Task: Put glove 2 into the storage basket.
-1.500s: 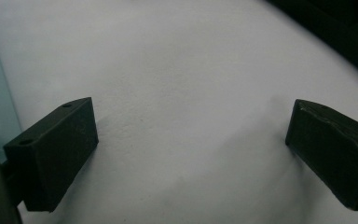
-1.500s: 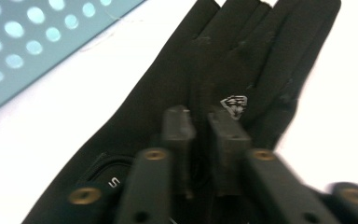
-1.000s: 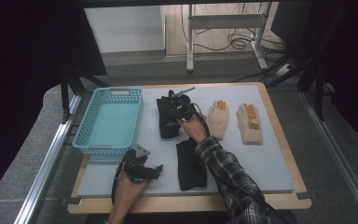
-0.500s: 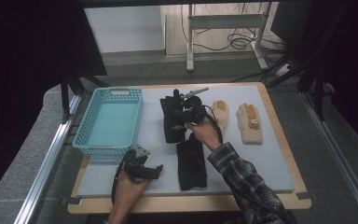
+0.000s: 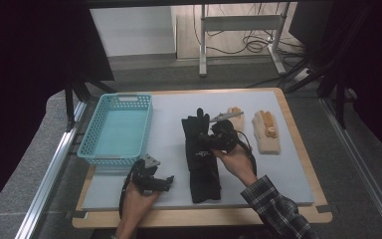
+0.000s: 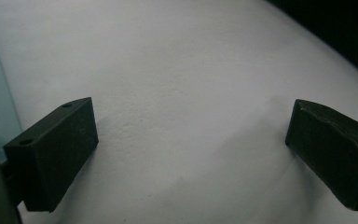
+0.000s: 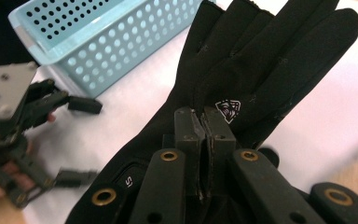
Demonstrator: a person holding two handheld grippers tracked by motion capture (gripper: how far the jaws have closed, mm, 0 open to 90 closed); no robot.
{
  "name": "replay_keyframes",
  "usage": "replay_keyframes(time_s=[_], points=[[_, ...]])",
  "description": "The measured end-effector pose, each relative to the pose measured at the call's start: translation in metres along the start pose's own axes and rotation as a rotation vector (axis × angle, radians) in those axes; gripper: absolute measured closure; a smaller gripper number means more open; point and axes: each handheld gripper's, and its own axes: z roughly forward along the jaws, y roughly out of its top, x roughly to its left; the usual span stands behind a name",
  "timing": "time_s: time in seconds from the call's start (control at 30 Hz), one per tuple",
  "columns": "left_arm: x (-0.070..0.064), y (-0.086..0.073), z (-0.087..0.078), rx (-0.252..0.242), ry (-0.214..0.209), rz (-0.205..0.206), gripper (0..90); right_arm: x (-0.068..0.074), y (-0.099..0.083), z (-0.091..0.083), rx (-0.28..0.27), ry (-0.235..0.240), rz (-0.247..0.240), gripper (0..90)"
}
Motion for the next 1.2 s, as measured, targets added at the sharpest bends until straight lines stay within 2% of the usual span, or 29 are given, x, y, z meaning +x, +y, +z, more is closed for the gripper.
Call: replay_keyframes(time_s=[0.03, 0.13, 0.17, 0.2, 0.33, 0.5, 0.6, 0.67, 0.7, 0.8, 0.93, 1.0, 1.03, 1.13, 1.2], points=[[0.000, 0.000, 0.000, 0.000, 0.000, 0.000, 2.4, 0.000, 0.000, 0.000, 0.000, 0.000, 0.000, 85.5], [0.000, 0.000, 0.000, 0.000, 0.000, 0.000, 2.4, 0.007, -0.018, -0.012, 0.004, -0.003, 0.012, 85.6], [0.000, 0.000, 0.000, 0.000, 0.000, 0.000, 2.4, 0.007, -0.018, -0.012, 0.004, -0.003, 0.012, 85.6], [0.000, 0.000, 0.000, 0.000, 0.000, 0.000, 2.4, 0.010, -0.026, -0.017, 0.004, 0.000, 0.021, 85.6], [0.000, 0.000, 0.000, 0.001, 0.000, 0.000, 2.4, 0.018, -0.040, -0.026, 0.007, 0.003, 0.042, 85.5], [0.000, 0.000, 0.000, -0.001, 0.000, 0.000, 2.4, 0.026, -0.055, -0.030, 0.013, 0.020, 0.053, 85.4], [0.000, 0.000, 0.000, 0.001, 0.000, 0.000, 2.4, 0.029, -0.063, -0.024, 0.023, 0.002, 0.041, 85.3], [0.000, 0.000, 0.000, 0.006, 0.000, 0.003, 2.4, 0.029, -0.067, -0.017, 0.041, -0.011, 0.044, 85.2], [0.000, 0.000, 0.000, 0.000, 0.000, -0.003, 2.4, 0.028, -0.071, -0.008, 0.057, -0.034, 0.033, 84.9], [0.000, 0.000, 0.000, 0.000, 0.000, -0.003, 2.4, 0.026, -0.075, -0.001, 0.074, -0.053, 0.032, 84.1], [0.000, 0.000, 0.000, 0.000, 0.001, -0.002, 2.4, 0.022, -0.085, 0.014, 0.096, -0.090, 0.027, 75.7], [0.000, 0.000, 0.000, 0.000, 0.001, -0.002, 2.4, 0.021, -0.086, 0.014, 0.095, -0.086, 0.019, 64.9], [0.000, 0.000, 0.000, 0.000, 0.001, -0.002, 2.4, 0.021, -0.086, 0.014, 0.095, -0.086, 0.019, 64.9], [0.000, 0.000, 0.000, 0.000, 0.000, -0.003, 2.5, 0.021, -0.081, 0.007, 0.078, -0.089, 0.002, 57.9], [0.000, 0.000, 0.000, 0.000, 0.000, -0.003, 2.4, 0.018, -0.077, -0.001, 0.060, -0.099, -0.013, 56.3]])
